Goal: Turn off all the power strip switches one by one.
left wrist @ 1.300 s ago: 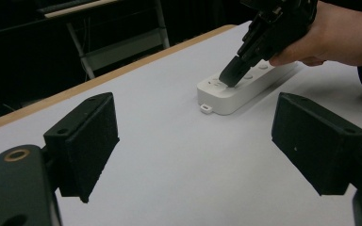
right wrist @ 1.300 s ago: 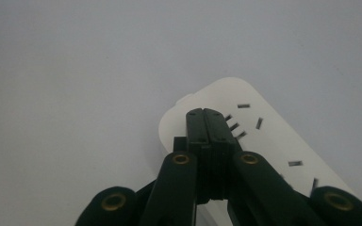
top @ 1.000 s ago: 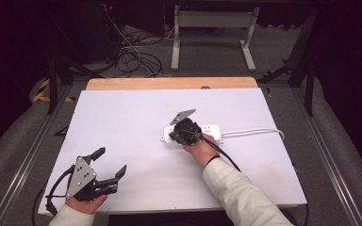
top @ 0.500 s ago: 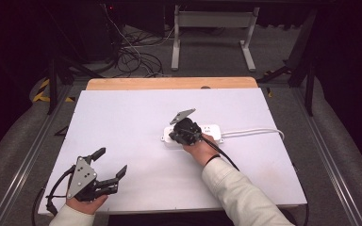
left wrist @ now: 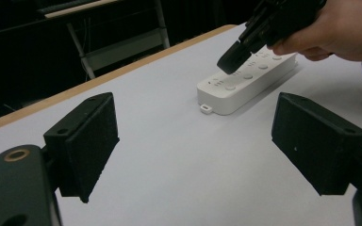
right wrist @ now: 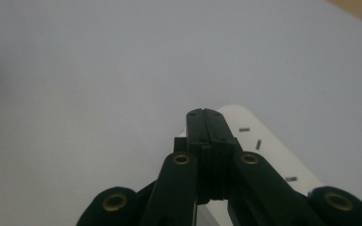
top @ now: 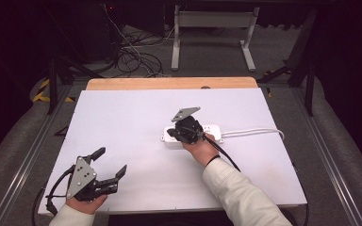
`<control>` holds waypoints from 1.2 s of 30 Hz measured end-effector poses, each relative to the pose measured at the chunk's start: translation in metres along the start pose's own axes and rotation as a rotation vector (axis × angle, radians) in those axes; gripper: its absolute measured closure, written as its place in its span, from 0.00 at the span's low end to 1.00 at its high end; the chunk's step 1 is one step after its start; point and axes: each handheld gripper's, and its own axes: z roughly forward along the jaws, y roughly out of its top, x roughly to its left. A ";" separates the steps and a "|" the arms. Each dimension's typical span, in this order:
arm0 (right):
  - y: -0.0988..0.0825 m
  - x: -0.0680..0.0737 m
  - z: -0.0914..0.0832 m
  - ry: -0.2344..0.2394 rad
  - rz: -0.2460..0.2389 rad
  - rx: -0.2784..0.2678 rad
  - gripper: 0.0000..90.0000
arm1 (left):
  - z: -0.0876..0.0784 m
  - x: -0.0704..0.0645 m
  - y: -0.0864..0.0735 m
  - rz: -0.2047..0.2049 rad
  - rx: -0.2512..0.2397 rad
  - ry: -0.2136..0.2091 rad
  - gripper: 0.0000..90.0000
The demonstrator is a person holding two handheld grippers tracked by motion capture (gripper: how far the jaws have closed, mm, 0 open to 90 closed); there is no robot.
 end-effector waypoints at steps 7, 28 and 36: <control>0.004 0.003 -0.016 -0.012 -0.026 -0.035 1.00 | 0.000 -0.001 0.000 0.004 -0.001 0.001 0.17; 0.004 -0.003 -0.058 0.019 -0.021 -0.128 0.44 | 0.000 0.000 0.000 0.000 0.002 0.003 0.17; -0.003 -0.006 -0.088 0.032 0.011 -0.183 0.32 | 0.000 0.000 0.000 -0.001 0.001 0.005 0.17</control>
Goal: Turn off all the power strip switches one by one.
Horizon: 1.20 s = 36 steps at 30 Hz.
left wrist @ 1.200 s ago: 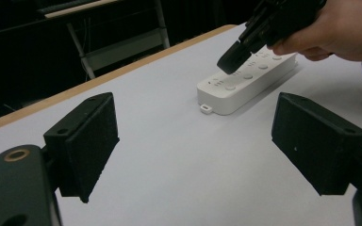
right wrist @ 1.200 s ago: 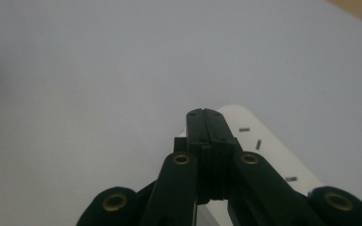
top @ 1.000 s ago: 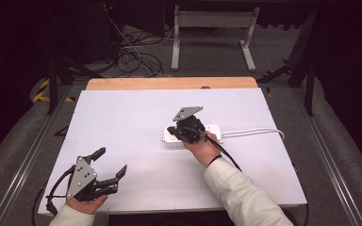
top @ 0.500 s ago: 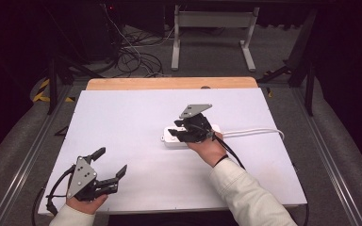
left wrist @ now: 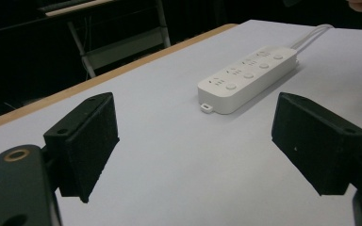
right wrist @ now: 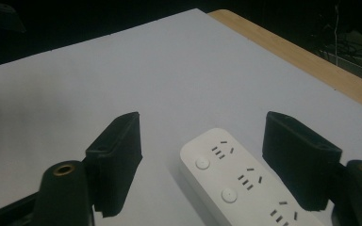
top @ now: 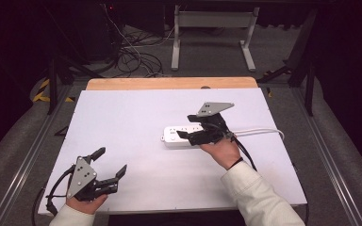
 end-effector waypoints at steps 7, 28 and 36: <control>-0.006 0.001 -0.021 -0.006 0.009 -0.028 0.21 | 0.000 0.000 0.000 0.001 0.003 0.000 0.17; -0.058 -0.001 -0.075 -0.052 0.045 -0.101 0.01 | 0.000 -0.001 0.000 0.001 0.007 -0.002 0.17; -0.087 -0.003 -0.087 -0.057 0.066 -0.097 0.00 | 0.000 -0.001 0.000 0.010 0.013 -0.002 0.17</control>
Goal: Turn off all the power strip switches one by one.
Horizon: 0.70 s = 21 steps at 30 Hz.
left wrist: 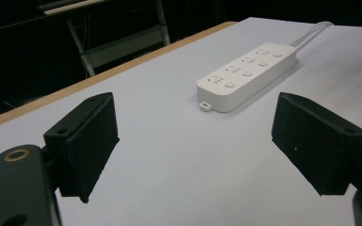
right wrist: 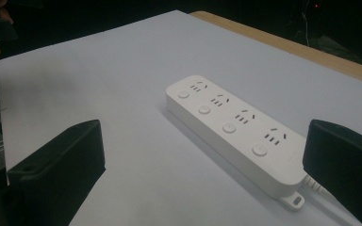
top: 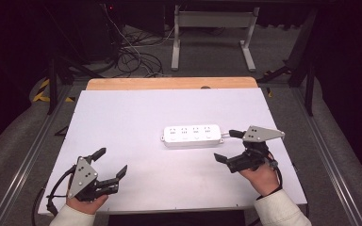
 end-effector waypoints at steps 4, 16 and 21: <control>-0.015 -0.002 -0.006 -0.009 0.011 -0.022 0.00 | 0.000 0.000 0.000 -0.003 0.003 -0.004 0.17; -0.053 -0.009 -0.015 -0.039 0.023 0.023 0.01 | 0.000 0.000 -0.001 -0.016 0.009 -0.008 0.17; -0.055 -0.009 -0.017 -0.037 0.013 0.028 0.02 | 0.003 0.002 -0.002 -0.035 0.020 -0.019 0.16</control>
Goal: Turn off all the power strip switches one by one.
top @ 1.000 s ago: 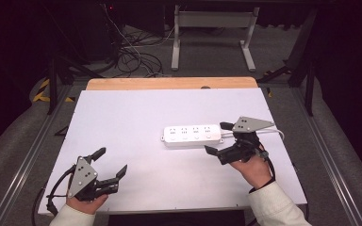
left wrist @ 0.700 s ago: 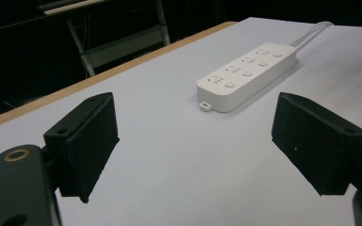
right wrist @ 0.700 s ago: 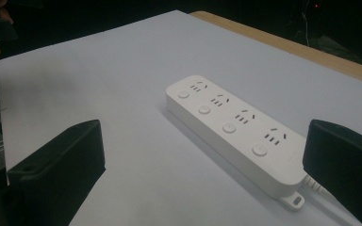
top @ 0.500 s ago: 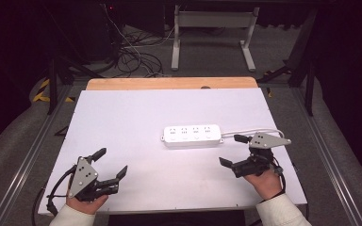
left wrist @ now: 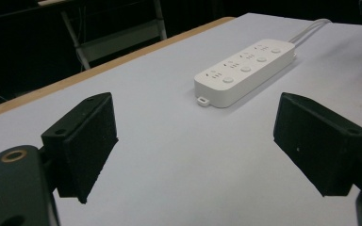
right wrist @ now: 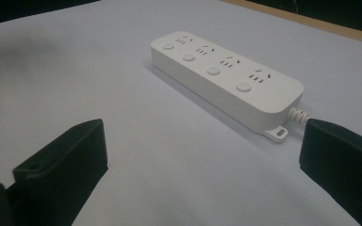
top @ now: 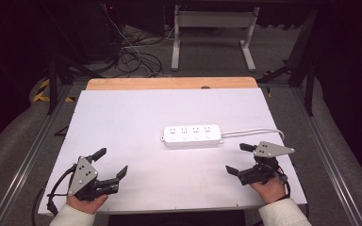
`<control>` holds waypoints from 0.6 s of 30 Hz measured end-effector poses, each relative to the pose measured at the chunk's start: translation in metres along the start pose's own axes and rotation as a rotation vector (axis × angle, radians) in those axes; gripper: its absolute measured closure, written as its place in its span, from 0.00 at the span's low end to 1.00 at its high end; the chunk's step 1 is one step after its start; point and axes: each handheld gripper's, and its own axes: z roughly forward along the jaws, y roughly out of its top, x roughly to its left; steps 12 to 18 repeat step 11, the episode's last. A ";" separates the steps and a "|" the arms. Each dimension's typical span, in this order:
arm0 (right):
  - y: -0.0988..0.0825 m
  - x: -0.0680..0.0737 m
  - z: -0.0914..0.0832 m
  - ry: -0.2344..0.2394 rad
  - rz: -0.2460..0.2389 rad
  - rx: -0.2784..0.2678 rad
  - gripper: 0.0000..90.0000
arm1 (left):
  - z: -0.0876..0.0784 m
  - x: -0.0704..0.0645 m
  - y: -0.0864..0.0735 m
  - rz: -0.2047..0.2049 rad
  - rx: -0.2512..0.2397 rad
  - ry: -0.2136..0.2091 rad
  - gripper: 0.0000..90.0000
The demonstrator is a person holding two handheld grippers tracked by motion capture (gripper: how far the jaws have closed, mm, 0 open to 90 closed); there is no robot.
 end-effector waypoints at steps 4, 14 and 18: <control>-0.001 0.001 0.004 -0.003 0.006 0.013 0.01 | 0.000 0.002 -0.001 -0.016 0.000 -0.004 0.16; 0.000 0.005 0.006 0.006 -0.009 -0.012 0.00 | 0.003 0.007 -0.002 -0.035 0.014 -0.006 0.16; 0.000 0.005 0.006 0.006 -0.009 -0.012 0.00 | 0.003 0.007 -0.002 -0.035 0.014 -0.006 0.16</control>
